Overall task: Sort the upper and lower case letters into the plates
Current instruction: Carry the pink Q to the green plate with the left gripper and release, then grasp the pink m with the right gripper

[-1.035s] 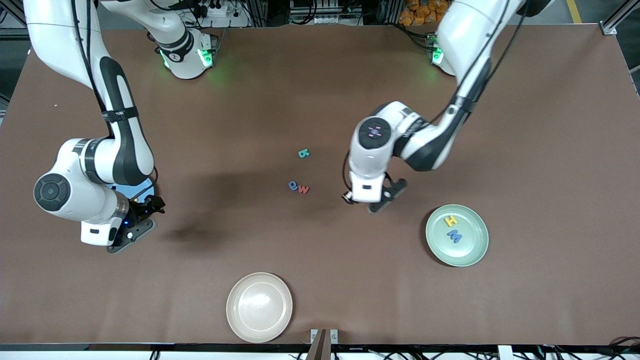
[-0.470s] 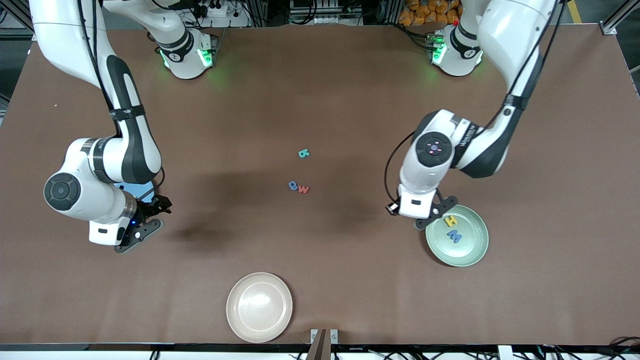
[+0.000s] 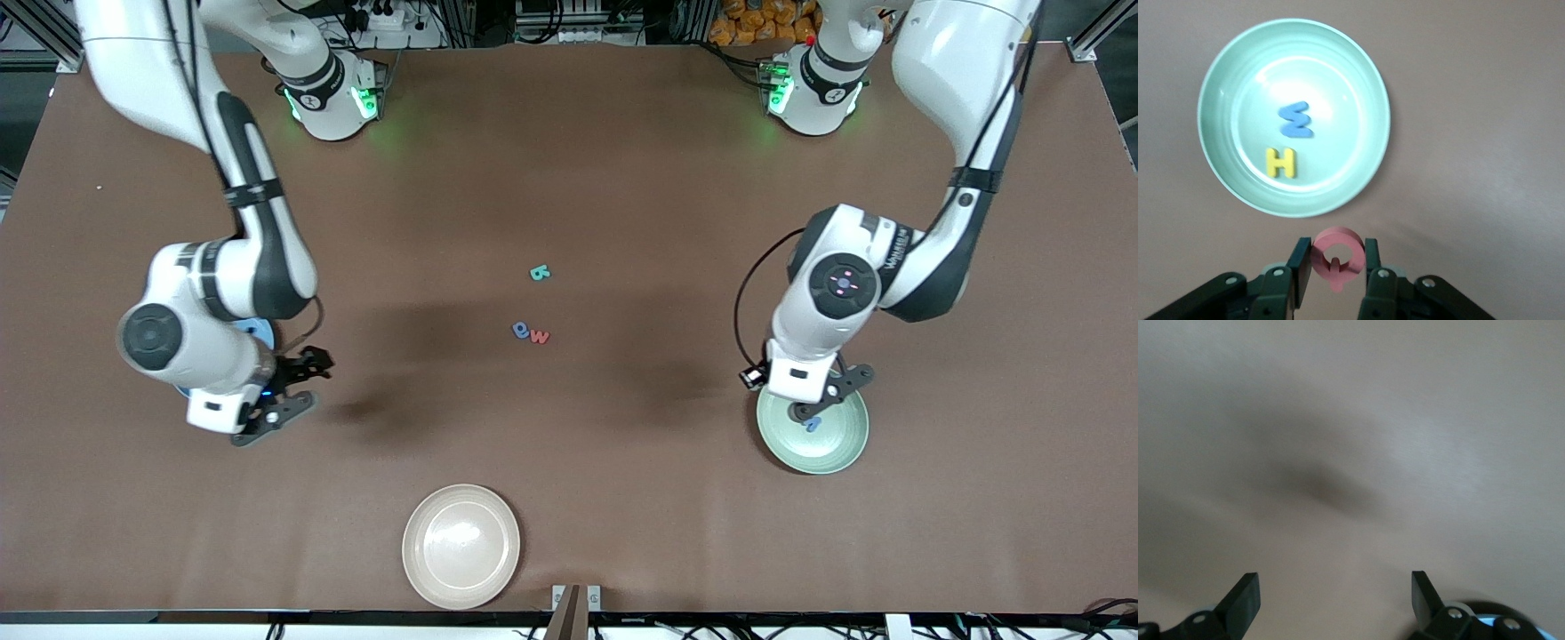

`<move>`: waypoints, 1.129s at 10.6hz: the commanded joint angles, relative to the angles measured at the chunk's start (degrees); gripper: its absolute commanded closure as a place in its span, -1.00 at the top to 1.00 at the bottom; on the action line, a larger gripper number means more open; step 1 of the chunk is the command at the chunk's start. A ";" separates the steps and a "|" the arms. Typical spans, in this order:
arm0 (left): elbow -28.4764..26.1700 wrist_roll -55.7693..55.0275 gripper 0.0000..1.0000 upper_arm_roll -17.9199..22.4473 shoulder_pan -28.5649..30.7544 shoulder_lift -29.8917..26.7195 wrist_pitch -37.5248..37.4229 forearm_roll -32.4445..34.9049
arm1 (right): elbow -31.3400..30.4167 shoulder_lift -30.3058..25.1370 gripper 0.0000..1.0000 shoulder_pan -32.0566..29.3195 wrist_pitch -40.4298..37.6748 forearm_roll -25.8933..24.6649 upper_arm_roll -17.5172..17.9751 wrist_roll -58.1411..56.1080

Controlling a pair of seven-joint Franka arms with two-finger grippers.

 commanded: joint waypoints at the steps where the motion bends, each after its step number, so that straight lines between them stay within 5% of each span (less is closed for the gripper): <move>1: -2.33 3.71 -1.00 -0.76 2.90 -2.12 -0.71 1.55 | 0.11 0.04 1.00 5.19 -0.15 1.30 -0.28 6.59; 4: -2.86 9.34 -1.00 -0.76 6.77 -2.21 -0.71 1.64 | 0.72 2.49 1.00 11.18 2.04 5.16 -0.01 6.71; 12: -0.94 14.19 -1.00 -0.76 10.47 2.26 2.44 1.55 | 9.51 11.02 1.00 22.88 7.23 5.34 5.07 -7.78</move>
